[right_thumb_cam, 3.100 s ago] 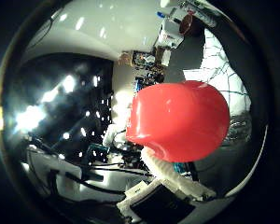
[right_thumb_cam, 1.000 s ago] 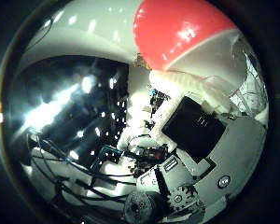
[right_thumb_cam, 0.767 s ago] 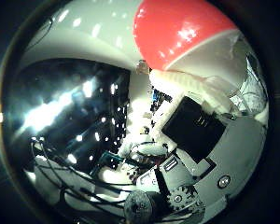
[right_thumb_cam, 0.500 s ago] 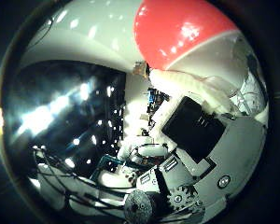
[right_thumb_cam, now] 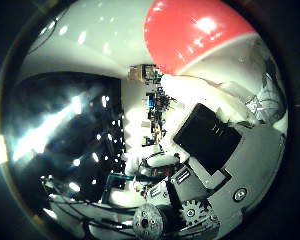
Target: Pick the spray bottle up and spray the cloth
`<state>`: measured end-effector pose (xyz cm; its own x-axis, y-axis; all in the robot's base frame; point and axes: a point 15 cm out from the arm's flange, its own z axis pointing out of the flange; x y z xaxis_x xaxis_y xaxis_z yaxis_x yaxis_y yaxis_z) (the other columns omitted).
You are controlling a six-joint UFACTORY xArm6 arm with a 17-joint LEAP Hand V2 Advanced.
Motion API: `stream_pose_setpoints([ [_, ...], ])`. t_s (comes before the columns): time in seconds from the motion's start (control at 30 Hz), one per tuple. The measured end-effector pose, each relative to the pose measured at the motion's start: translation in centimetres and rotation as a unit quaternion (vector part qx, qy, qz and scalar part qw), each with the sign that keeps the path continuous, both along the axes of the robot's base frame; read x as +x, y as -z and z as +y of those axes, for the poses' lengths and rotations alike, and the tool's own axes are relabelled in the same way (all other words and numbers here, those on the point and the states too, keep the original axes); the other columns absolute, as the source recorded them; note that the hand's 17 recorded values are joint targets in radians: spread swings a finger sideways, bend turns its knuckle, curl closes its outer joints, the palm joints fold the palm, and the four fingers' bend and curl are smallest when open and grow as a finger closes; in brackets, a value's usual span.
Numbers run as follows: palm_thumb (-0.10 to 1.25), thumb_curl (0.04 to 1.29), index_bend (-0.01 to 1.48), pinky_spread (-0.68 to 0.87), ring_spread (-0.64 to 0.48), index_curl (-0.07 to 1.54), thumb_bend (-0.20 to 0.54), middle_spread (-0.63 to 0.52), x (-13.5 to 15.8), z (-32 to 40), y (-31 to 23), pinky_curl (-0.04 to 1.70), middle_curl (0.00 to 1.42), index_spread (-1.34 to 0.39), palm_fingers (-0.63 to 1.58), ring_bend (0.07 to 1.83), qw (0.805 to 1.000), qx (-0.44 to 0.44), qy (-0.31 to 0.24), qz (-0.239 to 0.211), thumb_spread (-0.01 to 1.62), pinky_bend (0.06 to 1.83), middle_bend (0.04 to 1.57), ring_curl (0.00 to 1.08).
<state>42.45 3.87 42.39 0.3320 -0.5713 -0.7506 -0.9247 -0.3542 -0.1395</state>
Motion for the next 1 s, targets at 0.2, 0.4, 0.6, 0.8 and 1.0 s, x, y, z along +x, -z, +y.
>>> stream_pose_setpoints([
  [0.2,1.07,0.57,1.05,-0.26,-0.25,0.92,-0.012,-0.20,0.7,1.2,-1.9,1.48,0.95,-0.28,1.08,1.32,0.998,-0.063,-0.003,-0.007,1.08,1.01,1.23,0.85],
  [0.4,1.07,0.60,1.06,-0.25,-0.25,0.92,-0.010,-0.20,1.0,2.4,-1.3,1.48,0.95,-0.28,1.08,1.32,0.994,-0.113,-0.005,-0.011,1.08,1.01,1.24,0.86],
  [0.6,1.06,0.61,1.06,-0.25,-0.24,0.91,-0.012,-0.19,0.5,3.2,-0.5,1.49,0.95,-0.28,1.08,1.32,0.986,-0.166,-0.007,0.002,1.09,1.01,1.24,0.87],
  [0.8,1.05,0.62,1.06,-0.24,-0.24,0.92,-0.013,-0.18,-0.6,3.7,-1.6,1.49,0.95,-0.28,1.08,1.33,0.978,-0.208,0.004,0.000,1.08,1.02,1.24,0.87],
  [1.0,1.05,0.63,1.06,-0.24,-0.24,0.92,-0.012,-0.18,-1.0,3.3,-1.2,1.49,0.95,-0.28,1.08,1.33,0.961,-0.277,0.001,-0.008,1.08,1.02,1.25,0.87],
])
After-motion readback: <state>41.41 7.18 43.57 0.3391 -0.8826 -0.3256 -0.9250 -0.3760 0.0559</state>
